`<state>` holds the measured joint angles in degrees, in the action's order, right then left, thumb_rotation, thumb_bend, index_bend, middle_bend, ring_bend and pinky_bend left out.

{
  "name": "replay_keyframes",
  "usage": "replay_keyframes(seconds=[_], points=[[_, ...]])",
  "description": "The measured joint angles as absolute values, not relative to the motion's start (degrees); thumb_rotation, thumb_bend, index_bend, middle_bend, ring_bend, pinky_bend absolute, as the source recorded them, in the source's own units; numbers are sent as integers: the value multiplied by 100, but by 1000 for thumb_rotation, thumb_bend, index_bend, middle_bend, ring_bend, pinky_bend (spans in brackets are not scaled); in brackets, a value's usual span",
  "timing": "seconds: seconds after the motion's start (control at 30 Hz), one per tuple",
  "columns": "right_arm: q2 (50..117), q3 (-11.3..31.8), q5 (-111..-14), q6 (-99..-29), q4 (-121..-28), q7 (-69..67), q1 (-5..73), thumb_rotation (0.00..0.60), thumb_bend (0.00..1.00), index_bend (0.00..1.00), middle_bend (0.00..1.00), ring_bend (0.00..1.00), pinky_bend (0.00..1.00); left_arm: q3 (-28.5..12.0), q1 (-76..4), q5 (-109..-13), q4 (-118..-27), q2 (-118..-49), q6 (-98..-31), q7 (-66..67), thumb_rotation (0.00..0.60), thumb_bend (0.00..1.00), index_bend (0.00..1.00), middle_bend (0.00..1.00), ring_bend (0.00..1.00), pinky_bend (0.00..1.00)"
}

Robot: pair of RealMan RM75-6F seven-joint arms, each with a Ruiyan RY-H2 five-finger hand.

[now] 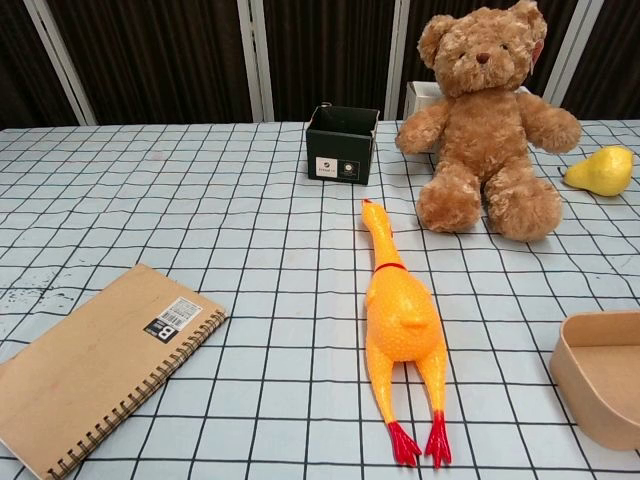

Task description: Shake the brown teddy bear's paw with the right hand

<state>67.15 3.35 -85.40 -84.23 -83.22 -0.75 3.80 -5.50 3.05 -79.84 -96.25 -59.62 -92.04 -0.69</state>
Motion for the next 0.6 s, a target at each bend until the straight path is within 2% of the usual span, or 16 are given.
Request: replay_keyframes(seconds=[0.6], points=[[6678,278,-8512,-8351,-8426,-37,349,600,403,50,129,72,0,-555,258,-7969,-9639,-5980,-9129,-13,600,269,215,0,0,135]])
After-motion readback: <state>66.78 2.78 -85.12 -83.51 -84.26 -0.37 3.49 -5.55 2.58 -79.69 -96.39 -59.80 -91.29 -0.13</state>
